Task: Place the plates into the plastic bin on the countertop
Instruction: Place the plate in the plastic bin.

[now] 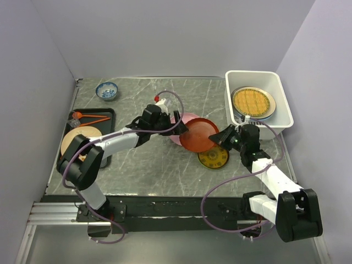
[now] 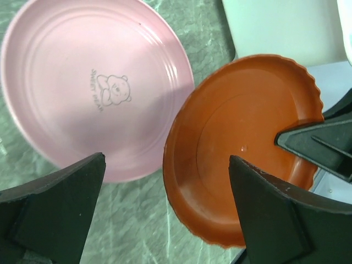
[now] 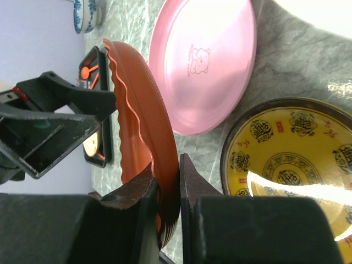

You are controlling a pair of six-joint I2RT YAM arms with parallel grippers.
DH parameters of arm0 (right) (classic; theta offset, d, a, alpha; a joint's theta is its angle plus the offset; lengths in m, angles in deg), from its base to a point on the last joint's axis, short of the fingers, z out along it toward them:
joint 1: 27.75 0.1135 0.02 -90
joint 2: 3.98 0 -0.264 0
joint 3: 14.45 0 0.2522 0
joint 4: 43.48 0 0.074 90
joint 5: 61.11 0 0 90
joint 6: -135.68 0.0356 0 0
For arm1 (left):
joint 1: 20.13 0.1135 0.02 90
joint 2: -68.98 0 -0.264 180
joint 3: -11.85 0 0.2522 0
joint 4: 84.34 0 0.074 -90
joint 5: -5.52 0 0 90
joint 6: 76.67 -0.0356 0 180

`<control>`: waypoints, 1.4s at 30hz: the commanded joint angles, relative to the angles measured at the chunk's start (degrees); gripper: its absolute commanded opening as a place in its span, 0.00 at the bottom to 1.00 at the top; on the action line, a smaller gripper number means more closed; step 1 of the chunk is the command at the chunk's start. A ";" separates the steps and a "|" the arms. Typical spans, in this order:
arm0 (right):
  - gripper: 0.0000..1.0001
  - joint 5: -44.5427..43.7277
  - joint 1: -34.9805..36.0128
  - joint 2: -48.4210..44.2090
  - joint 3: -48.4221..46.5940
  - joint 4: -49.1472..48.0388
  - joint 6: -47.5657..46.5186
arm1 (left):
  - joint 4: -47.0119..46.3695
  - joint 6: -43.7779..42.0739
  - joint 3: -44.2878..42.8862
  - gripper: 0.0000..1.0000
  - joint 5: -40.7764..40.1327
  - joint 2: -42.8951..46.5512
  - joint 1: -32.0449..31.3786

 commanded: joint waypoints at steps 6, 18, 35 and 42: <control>0.00 0.87 1.15 1.06 -0.39 -4.15 0.81 | -1.42 -1.68 4.16 0.99 -4.18 6.82 -0.20; 0.00 -0.97 1.33 -5.00 0.58 -0.55 0.73 | -1.87 -0.53 2.94 0.99 -4.18 5.86 -0.11; 0.00 -5.54 1.24 -13.35 0.93 9.03 -2.00 | -0.81 0.87 1.88 0.99 -5.75 9.19 -0.03; 0.00 -6.77 1.24 -13.01 -2.50 10.79 -3.49 | -0.64 1.49 5.66 0.99 -10.51 15.08 0.76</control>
